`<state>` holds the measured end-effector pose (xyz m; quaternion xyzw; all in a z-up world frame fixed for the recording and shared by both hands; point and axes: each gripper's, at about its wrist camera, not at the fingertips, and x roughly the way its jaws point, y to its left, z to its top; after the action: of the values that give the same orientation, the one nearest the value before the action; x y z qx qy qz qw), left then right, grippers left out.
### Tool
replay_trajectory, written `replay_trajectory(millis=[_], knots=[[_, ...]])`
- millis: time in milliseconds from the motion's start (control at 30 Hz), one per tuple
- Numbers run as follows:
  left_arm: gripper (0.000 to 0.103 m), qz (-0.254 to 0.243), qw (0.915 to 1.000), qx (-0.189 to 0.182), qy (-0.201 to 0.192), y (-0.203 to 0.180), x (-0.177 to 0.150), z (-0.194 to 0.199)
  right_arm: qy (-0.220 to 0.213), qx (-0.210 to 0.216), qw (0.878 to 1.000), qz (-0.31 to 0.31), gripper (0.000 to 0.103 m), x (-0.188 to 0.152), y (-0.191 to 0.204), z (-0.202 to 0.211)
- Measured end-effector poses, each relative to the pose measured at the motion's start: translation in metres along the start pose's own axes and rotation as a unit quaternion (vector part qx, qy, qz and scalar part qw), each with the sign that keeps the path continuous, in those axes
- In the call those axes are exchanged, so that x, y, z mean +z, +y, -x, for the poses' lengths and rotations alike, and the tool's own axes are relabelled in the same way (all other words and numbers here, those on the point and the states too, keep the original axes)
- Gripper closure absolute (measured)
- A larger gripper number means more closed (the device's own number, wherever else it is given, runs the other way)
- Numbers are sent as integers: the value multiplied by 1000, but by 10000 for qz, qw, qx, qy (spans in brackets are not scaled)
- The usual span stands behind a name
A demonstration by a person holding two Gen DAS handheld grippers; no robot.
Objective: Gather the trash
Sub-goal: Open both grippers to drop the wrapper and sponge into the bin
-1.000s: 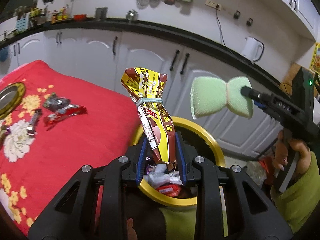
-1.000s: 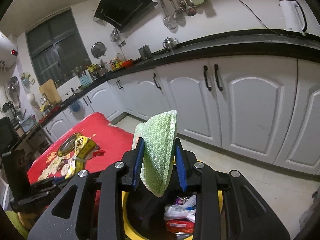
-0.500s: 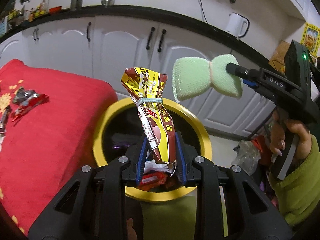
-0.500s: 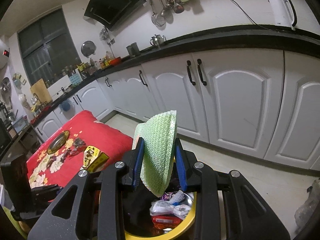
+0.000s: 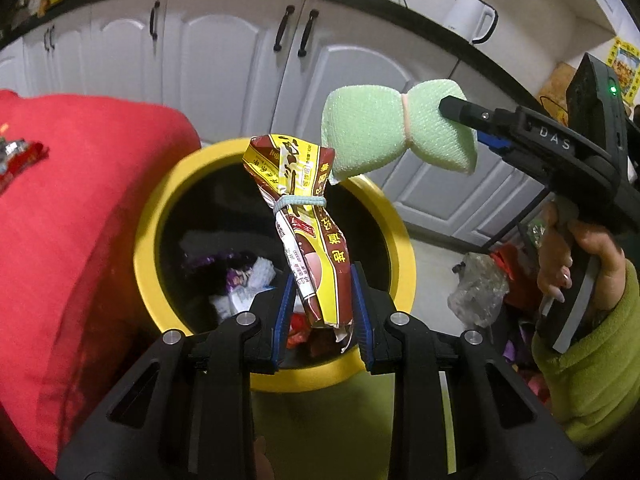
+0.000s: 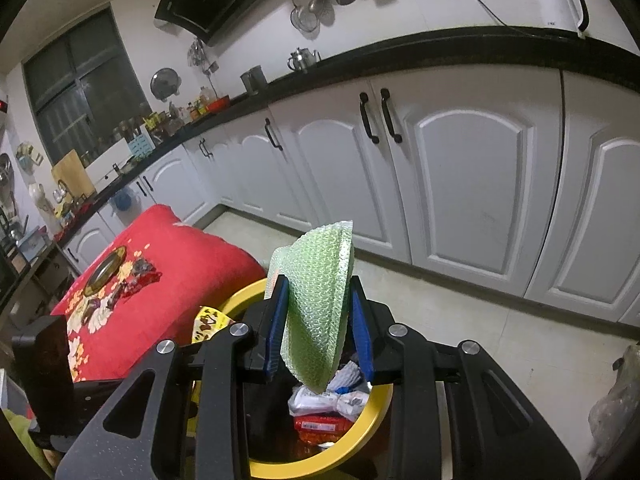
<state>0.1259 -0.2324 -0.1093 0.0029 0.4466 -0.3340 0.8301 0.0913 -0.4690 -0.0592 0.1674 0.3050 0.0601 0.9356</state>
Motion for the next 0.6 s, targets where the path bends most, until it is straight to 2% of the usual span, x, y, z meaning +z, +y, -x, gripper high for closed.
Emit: replay_trajectory(millis=[233, 400, 467, 533, 600], knots=[[82, 223, 9994, -133, 215, 10, -2, -14, 134, 63, 9999, -10, 74, -6, 0, -9], [82, 224, 9995, -167, 167, 13, 2, -15, 213, 146, 9997, -21, 73, -8, 0, -14], [77, 244, 9995, -114, 147, 14, 3, -16, 263, 187, 9995, -33, 72, -9, 1, -17], [68, 326, 9993, -116, 106, 18, 3, -14, 309, 233, 9992, -20, 71, -10, 3, -19], [66, 381, 9992, -92, 57, 20, 5, -12, 317, 239, 9992, -26, 66, -9, 4, -19]])
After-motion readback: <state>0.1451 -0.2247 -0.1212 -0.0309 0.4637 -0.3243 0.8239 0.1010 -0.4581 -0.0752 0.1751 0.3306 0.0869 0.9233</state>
